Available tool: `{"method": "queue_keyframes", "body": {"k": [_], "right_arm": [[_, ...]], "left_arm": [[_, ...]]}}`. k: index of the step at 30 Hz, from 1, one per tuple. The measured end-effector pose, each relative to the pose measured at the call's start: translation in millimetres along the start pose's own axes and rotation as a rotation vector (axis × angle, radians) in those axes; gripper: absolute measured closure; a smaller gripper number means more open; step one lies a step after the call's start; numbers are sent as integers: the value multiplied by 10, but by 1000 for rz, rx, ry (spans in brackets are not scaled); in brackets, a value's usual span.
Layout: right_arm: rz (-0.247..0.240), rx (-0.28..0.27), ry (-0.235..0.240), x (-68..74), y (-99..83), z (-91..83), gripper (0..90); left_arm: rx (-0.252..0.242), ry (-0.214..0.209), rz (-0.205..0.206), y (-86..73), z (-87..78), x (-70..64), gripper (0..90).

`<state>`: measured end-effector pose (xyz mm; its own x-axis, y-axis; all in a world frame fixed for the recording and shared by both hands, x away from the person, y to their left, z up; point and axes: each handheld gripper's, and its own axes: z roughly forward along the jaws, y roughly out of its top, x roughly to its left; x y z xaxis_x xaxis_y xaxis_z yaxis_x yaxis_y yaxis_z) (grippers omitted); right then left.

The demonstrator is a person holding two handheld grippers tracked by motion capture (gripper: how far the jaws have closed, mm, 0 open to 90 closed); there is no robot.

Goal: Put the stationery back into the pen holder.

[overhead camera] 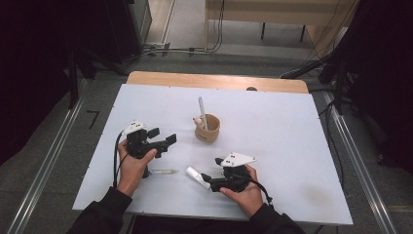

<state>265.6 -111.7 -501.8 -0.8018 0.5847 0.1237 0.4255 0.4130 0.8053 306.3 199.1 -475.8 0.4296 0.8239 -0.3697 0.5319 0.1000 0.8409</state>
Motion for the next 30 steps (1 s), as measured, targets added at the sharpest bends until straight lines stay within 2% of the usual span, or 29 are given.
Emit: {"method": "queue_keyframes", "body": {"k": [3,9,16,21,26,30], "right_arm": [[-11,3,2,41,-12,20,238],[-51,19,-3,122,-33,60,244],[-74,29,-10,166,-47,81,259],[-88,34,-20,198,-62,97,282],[-129,43,-35,248,-70,110,312],[-137,45,-39,262,-73,111,366]], "left_arm": [[-3,1,-12,-4,-4,23,155],[-3,5,-13,-10,2,34,155],[6,10,-15,-27,23,43,155],[16,2,-23,-44,37,42,155],[14,4,-25,-47,40,49,155],[15,5,-26,-49,40,50,155]]}}
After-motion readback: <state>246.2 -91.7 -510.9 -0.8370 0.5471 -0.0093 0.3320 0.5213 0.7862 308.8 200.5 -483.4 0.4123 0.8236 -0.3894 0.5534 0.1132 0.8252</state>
